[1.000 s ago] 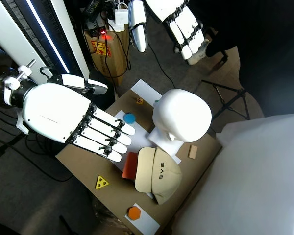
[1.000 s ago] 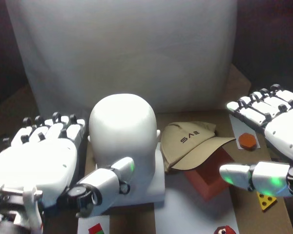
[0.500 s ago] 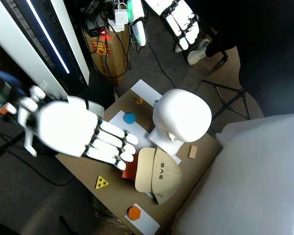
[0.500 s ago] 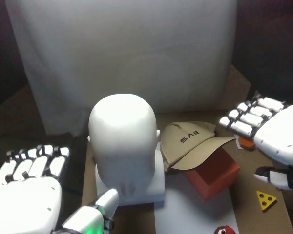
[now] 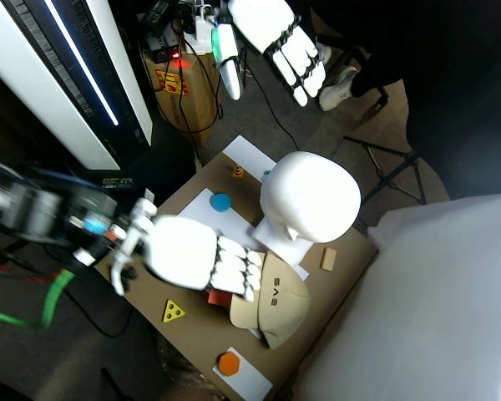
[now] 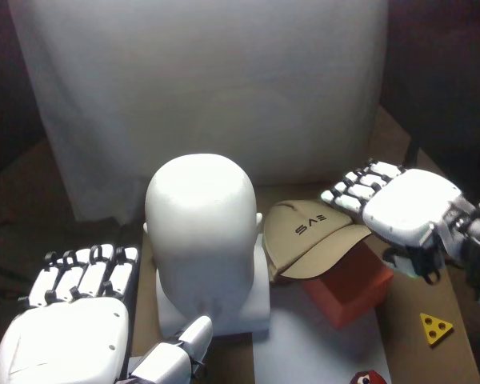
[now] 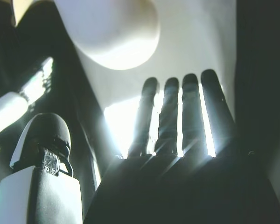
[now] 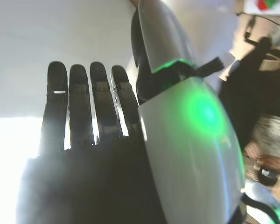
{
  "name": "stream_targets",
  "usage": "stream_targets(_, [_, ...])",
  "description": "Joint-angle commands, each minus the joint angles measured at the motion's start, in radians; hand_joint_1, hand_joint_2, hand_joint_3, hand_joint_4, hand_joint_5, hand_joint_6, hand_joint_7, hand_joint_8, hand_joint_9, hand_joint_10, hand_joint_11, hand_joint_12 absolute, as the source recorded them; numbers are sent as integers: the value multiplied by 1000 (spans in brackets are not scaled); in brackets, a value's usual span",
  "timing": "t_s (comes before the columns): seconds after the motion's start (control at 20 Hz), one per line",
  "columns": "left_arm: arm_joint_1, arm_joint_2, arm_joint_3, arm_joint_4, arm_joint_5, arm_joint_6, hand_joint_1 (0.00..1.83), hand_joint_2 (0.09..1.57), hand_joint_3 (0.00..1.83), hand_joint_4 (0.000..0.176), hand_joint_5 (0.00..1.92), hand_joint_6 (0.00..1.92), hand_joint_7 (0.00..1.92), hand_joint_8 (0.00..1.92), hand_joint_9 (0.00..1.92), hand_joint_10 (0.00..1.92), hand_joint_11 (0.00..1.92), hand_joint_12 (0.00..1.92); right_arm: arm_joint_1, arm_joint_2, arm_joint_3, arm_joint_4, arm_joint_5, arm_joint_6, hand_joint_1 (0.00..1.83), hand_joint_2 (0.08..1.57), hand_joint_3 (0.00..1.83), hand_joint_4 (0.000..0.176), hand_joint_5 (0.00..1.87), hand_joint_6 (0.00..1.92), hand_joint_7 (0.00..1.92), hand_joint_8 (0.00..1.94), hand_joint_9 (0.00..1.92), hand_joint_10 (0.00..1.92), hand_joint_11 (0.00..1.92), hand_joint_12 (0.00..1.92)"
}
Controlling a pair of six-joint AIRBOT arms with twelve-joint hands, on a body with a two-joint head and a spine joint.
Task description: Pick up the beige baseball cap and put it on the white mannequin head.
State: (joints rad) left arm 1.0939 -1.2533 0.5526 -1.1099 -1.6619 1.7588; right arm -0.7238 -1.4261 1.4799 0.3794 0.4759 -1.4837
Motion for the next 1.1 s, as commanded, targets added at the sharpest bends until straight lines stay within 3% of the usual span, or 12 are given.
stream_targets(0.0, [4,-7,13,73,-87,-14,0,1100,2,0,158,1,108,2,106,3,0,382,16,-22,34,-31,37,42,1204,1127,7,0,103,0,150,0,133,0,0,540])
stream_targets(0.1, [9,-20,30,73,-87,-40,0,1100,1,0,169,6,122,7,114,6,0,382,25,-76,115,-37,-19,54,1221,1129,5,0,102,0,146,0,124,0,0,522])
stream_targets(0.15, [12,-26,40,72,-87,-47,0,1100,1,0,174,5,128,6,121,5,0,397,25,-109,176,-93,-37,106,1235,1131,5,0,99,0,140,0,120,0,0,515])
stream_targets(0.25, [20,-29,55,71,-87,-56,0,1100,1,0,173,3,126,3,123,5,0,401,24,-164,279,-246,-80,300,1240,1133,5,0,97,0,138,0,118,0,0,511])
stream_targets(0.35, [28,-28,76,68,-72,-75,0,1102,1,0,158,0,118,0,118,2,0,402,21,-213,362,-285,-80,330,1225,1135,5,0,95,0,138,0,118,0,0,506])
stream_targets(0.45, [34,-28,109,68,-46,-103,0,1102,2,0,156,0,117,0,117,2,0,402,13,-254,437,-402,-94,445,1223,1136,5,0,95,0,138,0,118,0,0,506])
stream_targets(0.65, [41,-27,178,70,-10,-130,0,1107,2,0,179,5,118,0,105,0,0,378,-3,-342,571,-423,-93,465,1217,1141,7,0,117,9,165,10,130,5,0,505])
stream_targets(0.9, [90,-26,251,100,-7,-278,0,1111,1,0,188,0,137,1,115,1,0,395,-5,-483,804,-634,-97,709,1243,1146,3,0,117,1,164,1,141,3,0,561])
stream_targets(1.05, [119,-21,282,146,1,-342,0,1111,0,0,186,1,140,3,121,4,0,406,-6,-512,853,-662,-78,743,1248,1163,10,0,113,1,157,0,135,0,0,567])
